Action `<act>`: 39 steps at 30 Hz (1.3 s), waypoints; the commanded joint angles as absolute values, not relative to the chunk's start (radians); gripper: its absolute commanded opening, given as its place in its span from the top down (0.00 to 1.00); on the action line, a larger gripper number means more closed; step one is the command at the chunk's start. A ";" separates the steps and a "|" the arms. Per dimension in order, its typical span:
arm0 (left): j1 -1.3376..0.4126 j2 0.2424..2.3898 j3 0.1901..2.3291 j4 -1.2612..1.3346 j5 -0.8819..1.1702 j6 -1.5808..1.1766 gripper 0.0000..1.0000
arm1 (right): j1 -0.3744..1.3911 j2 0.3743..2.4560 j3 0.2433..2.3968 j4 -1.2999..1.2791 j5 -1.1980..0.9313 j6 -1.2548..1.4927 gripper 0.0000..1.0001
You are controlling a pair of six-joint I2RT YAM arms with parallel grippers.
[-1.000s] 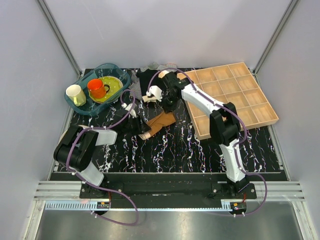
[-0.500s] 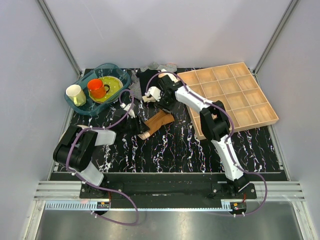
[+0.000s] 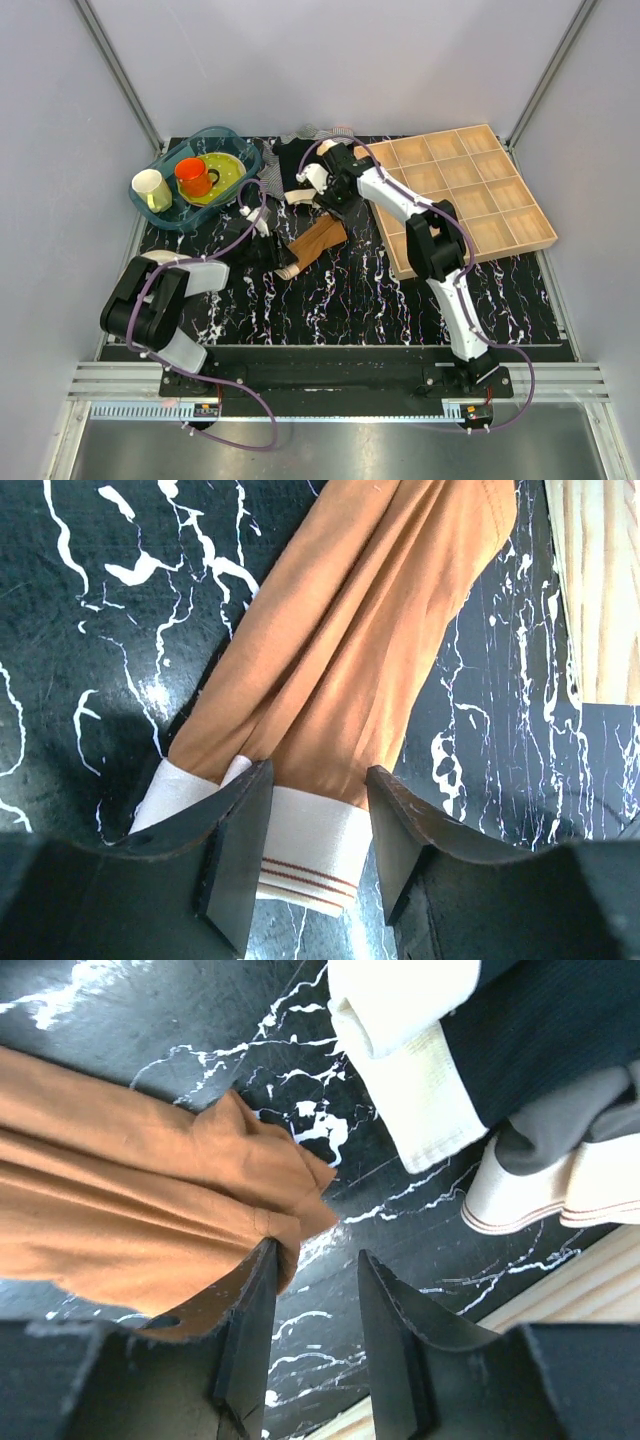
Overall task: Roll the underwear
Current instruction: Fold the underwear at the center of the board.
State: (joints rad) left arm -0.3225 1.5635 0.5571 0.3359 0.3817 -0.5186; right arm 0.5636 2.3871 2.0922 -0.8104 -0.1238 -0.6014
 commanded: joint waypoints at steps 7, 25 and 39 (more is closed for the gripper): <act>-0.310 1.459 0.614 0.126 0.357 -0.462 0.43 | 0.525 2.142 2.037 -0.842 -0.336 -0.557 0.57; -0.308 1.336 0.755 -0.047 0.328 -0.348 0.26 | 0.493 2.076 1.996 -0.928 -0.578 -0.561 0.46; -0.278 1.828 1.330 -0.457 0.581 -0.115 0.31 | 0.479 1.626 1.485 -0.792 -0.859 -0.732 0.33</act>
State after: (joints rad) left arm -0.2771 1.6886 1.2163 -0.2676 0.4877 -0.2104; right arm 0.4778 1.7081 1.5848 -0.8730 -0.7570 -0.6868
